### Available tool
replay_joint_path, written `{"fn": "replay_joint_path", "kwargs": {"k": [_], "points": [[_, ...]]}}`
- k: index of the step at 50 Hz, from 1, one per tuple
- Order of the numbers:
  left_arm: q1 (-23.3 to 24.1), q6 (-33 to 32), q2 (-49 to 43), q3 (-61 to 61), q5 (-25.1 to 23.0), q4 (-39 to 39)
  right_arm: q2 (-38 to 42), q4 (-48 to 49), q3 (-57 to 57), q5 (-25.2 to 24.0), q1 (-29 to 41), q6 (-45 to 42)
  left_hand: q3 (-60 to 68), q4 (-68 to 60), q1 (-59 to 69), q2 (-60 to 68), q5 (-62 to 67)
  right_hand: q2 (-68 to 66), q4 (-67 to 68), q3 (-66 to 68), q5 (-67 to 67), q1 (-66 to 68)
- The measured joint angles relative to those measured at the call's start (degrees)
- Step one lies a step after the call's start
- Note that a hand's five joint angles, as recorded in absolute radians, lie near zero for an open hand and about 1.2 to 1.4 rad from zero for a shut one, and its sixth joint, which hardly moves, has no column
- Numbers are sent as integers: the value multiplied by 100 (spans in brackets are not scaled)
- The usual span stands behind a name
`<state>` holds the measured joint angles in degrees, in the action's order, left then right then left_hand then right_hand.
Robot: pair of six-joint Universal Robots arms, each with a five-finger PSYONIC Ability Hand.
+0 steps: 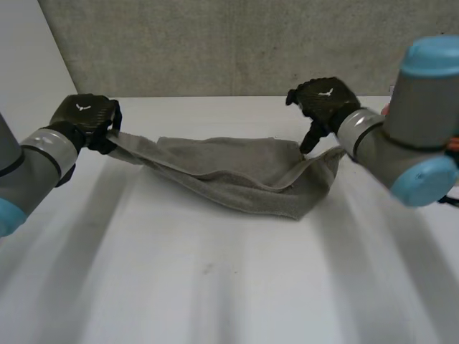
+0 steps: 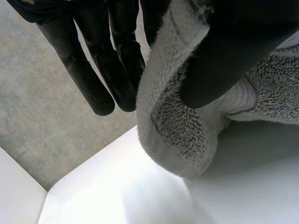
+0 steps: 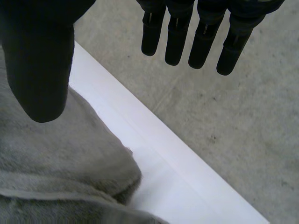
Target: Fold the laundry.
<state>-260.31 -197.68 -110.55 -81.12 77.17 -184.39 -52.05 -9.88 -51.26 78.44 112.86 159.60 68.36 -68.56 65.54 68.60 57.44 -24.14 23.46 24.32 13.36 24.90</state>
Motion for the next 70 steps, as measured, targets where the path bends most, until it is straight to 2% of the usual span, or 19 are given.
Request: {"fn": "replay_joint_path", "kwargs": {"k": [7,12,16,19,25,28,29,30,33,37,39,45,50,54,57,60,67,70], "points": [[-66,15,346,-253,-165,-1,887,-1435,1439,-303,-303,-469,-14,82,0,-60,-9,-843,902,829,951,740],[-52,20,444,-328,-209,-1,1446,-1815,1903,-416,-326,-1195,-95,139,0,-121,-20,-938,1020,948,1071,797],[-36,12,462,-349,-204,-1,1697,-1684,1976,-429,-289,-1725,-111,139,0,-133,-22,-938,1025,963,1092,797],[-26,4,487,-368,-191,-1,1930,-1193,1980,-386,-227,-2212,-112,139,0,-133,-22,-938,1026,963,1092,797],[-42,0,540,-412,-187,2,2327,-338,2071,-271,-186,-2585,-112,139,0,-134,-21,-1170,1234,1166,1278,1048],[-60,-8,567,-437,-180,5,2540,-150,2256,-147,-194,-2678,-112,139,0,-134,-22,-3473,3362,3300,3390,3365],[-65,-12,573,-442,-178,5,2586,-127,2313,-101,-195,-2703,-112,139,0,-134,-21,-3473,3362,3300,3390,3365],[-80,-26,584,-455,-174,6,2689,-99,2464,39,-201,-2766,-112,139,0,-134,-22,-4288,4312,4214,4293,4073],[-124,-79,595,-479,-169,8,2782,-153,2725,369,-223,-2883,-112,141,0,-135,-20,-4359,4492,4364,4364,4073],[-198,-195,592,-492,-166,19,2594,-443,2776,706,-290,-2943,-109,136,0,-132,-16,-4359,4495,4365,4364,4073],[-252,-332,593,-504,-164,75,2115,-976,2432,881,-423,-2985,-87,92,0,-110,0,-4359,4496,4365,4364,4073],[-297,-1035,693,-651,-125,775,781,-2092,873,785,-803,-3359,-54,44,0,-65,0,-4359,4498,4365,4364,4073],[-296,-2022,874,-868,-67,2085,-427,-2723,-872,322,-1269,-4077,-54,53,0,-67,-1,-4359,4509,4375,4385,4073],[-294,-2925,1017,-986,-40,3820,-1259,-2920,-2230,-293,-1713,-4698,-54,54,0,-67,-1,-4359,4516,4375,4398,4073],[-287,-3141,1048,-920,-54,4370,-1496,-2962,-2649,-488,-1863,-4855,-54,54,0,-67,-1,-4359,4516,4375,4398,4073],[-263,-3175,1034,-721,-66,4583,-1558,-2971,-2768,-560,-1909,-4881,-55,54,0,-69,-2,-4359,4515,4375,4398,4073],[-104,-2975,472,168,12,4236,-1147,-2885,-2234,-488,-1709,-4650,-67,89,0,-80,-13,-4359,4516,4375,4398,4073],[35,-2868,-223,1004,153,3867,-649,-2749,-1498,-299,-1450,-4461,-65,107,0,-80,-10,-4359,4517,4376,4396,4073]]}}
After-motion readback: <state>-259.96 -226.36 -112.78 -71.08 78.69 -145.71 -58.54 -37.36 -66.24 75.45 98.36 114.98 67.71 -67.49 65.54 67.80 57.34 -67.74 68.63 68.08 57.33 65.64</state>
